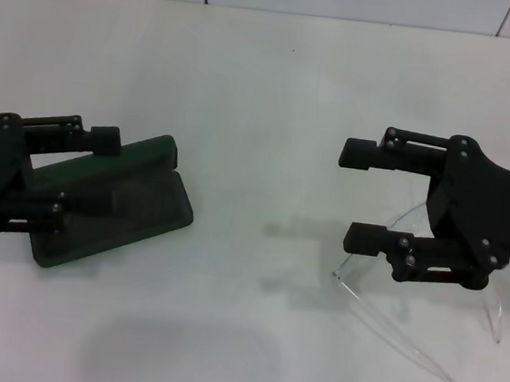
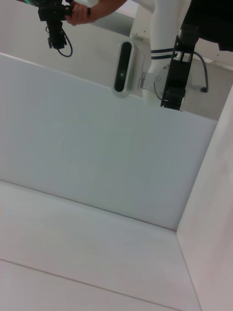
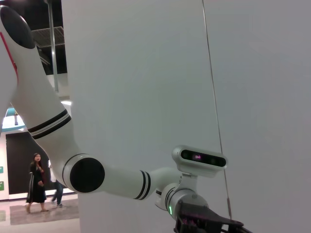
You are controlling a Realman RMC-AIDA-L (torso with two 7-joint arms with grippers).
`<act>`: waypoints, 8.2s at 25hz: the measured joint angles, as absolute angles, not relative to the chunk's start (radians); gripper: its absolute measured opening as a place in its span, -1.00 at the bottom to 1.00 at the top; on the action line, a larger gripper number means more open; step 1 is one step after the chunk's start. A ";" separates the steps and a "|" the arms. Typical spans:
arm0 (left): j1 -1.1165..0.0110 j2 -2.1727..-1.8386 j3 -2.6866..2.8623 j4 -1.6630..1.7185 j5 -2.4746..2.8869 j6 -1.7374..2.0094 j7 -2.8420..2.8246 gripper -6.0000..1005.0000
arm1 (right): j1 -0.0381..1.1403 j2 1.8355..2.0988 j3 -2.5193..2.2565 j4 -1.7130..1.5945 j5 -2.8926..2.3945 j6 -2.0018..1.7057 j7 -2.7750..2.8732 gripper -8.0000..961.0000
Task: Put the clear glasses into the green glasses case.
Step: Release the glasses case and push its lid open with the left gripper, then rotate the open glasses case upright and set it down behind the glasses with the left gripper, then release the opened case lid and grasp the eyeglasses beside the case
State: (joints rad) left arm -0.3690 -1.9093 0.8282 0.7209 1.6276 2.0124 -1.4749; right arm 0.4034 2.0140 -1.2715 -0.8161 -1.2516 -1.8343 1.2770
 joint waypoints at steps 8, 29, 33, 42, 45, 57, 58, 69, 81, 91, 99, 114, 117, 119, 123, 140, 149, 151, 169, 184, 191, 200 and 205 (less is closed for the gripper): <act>-0.366 -1.914 0.828 0.721 1.628 2.012 -1.473 0.48 | 0.395 2.014 -1.272 -0.818 -1.252 -1.836 1.285 0.48; -0.422 -1.992 0.707 1.187 1.931 1.750 -1.839 0.47 | 0.375 1.989 -0.911 -0.824 -1.481 -1.797 1.345 0.48; -0.485 -2.035 0.724 1.318 2.192 1.719 -1.952 0.47 | 0.354 1.983 -0.817 -0.818 -1.523 -1.794 1.353 0.48; -0.550 -2.086 0.920 1.340 2.486 1.655 -2.022 0.46 | 0.302 1.982 -0.767 -0.815 -1.522 -1.794 1.353 0.48; -0.547 -2.086 0.990 1.330 2.494 1.608 -2.042 0.46 | 0.302 1.981 -0.766 -0.813 -1.523 -1.795 1.353 0.48; -0.589 -2.084 1.022 1.244 2.603 1.587 -2.076 0.44 | 0.309 1.988 -0.772 -0.813 -1.524 -1.810 1.351 0.48; -0.592 -2.084 1.022 1.241 2.614 1.587 -2.081 0.45 | 0.310 1.988 -0.772 -0.813 -1.524 -1.810 1.351 0.48; -0.600 -2.084 1.049 1.240 2.650 1.594 -2.098 0.00 | 0.308 1.993 -0.777 -0.806 -1.524 -1.821 1.349 0.48; -0.539 -2.089 1.213 1.402 2.629 1.597 -2.101 -0.44 | 0.298 1.988 -0.760 -0.772 -1.519 -1.822 1.343 0.47; -0.515 -2.092 1.382 1.542 2.564 1.543 -2.108 -0.61 | 0.286 1.976 -0.551 -0.695 -1.516 -1.936 1.334 0.47; -0.544 -2.092 1.595 1.536 2.614 1.356 -2.112 -0.59 | 0.244 1.973 -0.245 -0.616 -1.514 -2.137 1.287 0.47; -0.631 -2.092 1.813 1.413 2.646 1.159 -2.104 -0.56 | 0.186 1.981 -0.209 -0.582 -1.467 -2.152 1.262 0.47; -0.646 -2.092 1.826 1.397 2.644 1.137 -2.101 -0.56 | 0.187 1.980 -0.212 -0.581 -1.463 -2.152 1.262 0.47; -0.655 -2.093 1.829 1.383 2.643 1.130 -2.097 -0.55 | 0.188 1.980 -0.214 -0.581 -1.463 -2.152 1.262 0.47; -0.667 -2.094 1.839 1.364 2.643 1.125 -2.091 -0.55 | 0.189 1.980 -0.215 -0.581 -1.462 -2.152 1.262 0.47; -0.663 -2.096 1.841 1.355 2.599 1.105 -2.036 -0.51 | 0.180 1.983 -0.214 -0.573 -1.462 -2.155 1.262 0.47; -0.645 -2.095 1.839 1.341 2.602 1.055 -2.036 -0.50 | 0.173 1.983 -0.216 -0.571 -1.461 -2.155 1.262 0.47; -0.645 -2.095 1.837 1.341 2.601 1.055 -2.037 -0.50 | 0.172 1.983 -0.216 -0.571 -1.460 -2.155 1.262 0.47; -0.632 -2.094 1.828 1.375 2.598 1.073 -2.061 -0.31 | 0.170 1.984 -0.219 -0.569 -1.451 -2.157 1.264 0.47; -0.576 -2.093 1.810 1.524 2.600 1.121 -2.113 -0.29 | 0.170 1.985 -0.219 -0.569 -1.451 -2.157 1.264 0.47; -0.501 -2.093 1.664 1.644 2.414 1.134 -2.139 -0.31 | 0.182 1.977 -0.371 -0.694 -1.520 -2.149 1.273 0.47; -0.374 -2.086 1.183 1.537 1.720 1.491 -1.828 -0.34 | 0.271 1.982 -0.496 -0.919 -1.666 -2.113 1.367 0.47; -0.360 -2.081 0.943 1.301 1.530 1.708 -1.701 -0.43 | 0.326 1.986 -0.561 -1.088 -1.748 -2.063 1.472 0.47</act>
State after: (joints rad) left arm -0.3604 -2.0807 0.9427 1.3005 1.5302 1.7081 -1.7010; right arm 0.3256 1.9861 -0.5614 -1.0879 -1.7485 -2.0634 1.4718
